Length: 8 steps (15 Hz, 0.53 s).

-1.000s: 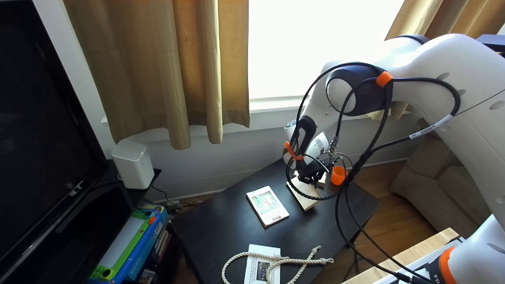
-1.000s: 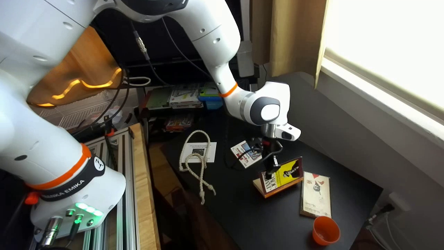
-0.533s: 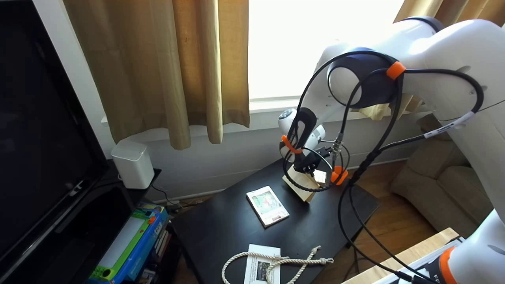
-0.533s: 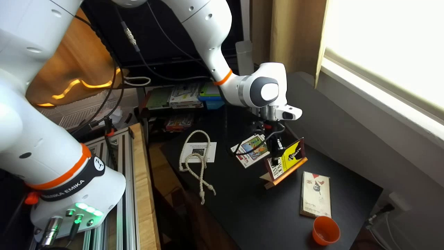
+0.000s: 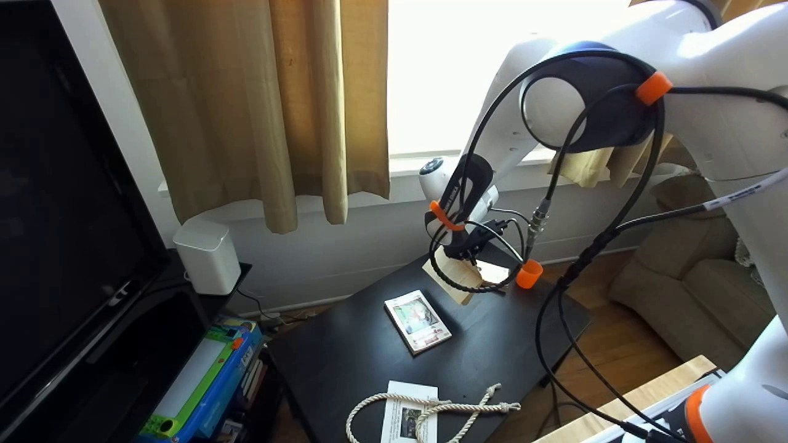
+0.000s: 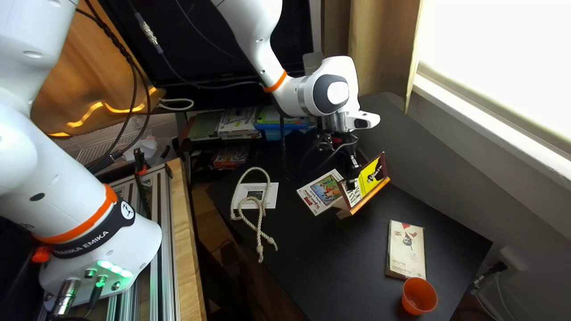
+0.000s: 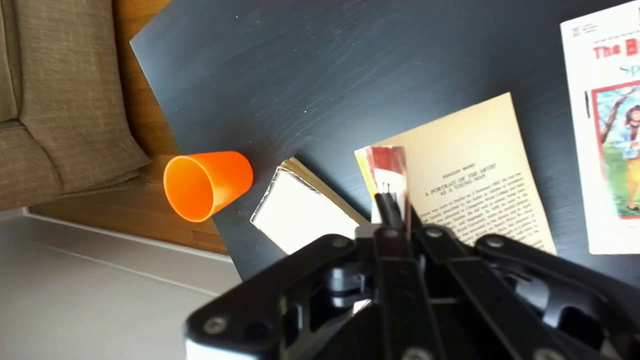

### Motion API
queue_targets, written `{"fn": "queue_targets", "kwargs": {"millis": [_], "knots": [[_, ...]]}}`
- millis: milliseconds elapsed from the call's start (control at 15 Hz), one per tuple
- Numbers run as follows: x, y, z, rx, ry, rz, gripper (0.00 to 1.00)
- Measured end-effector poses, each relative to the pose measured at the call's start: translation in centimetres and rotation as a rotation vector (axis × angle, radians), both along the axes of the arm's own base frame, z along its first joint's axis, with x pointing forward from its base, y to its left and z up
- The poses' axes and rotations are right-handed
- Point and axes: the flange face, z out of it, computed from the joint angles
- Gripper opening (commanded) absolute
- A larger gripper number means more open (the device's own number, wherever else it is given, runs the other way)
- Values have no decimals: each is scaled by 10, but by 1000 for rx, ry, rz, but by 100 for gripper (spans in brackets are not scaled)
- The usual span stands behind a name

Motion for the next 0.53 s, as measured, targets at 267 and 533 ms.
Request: {"fn": "queue_targets", "kwargs": {"millis": [267,533], "knots": [[-1,31,27,16,-40,31,0],[-8,69,44,92,-62,21,0]]}}
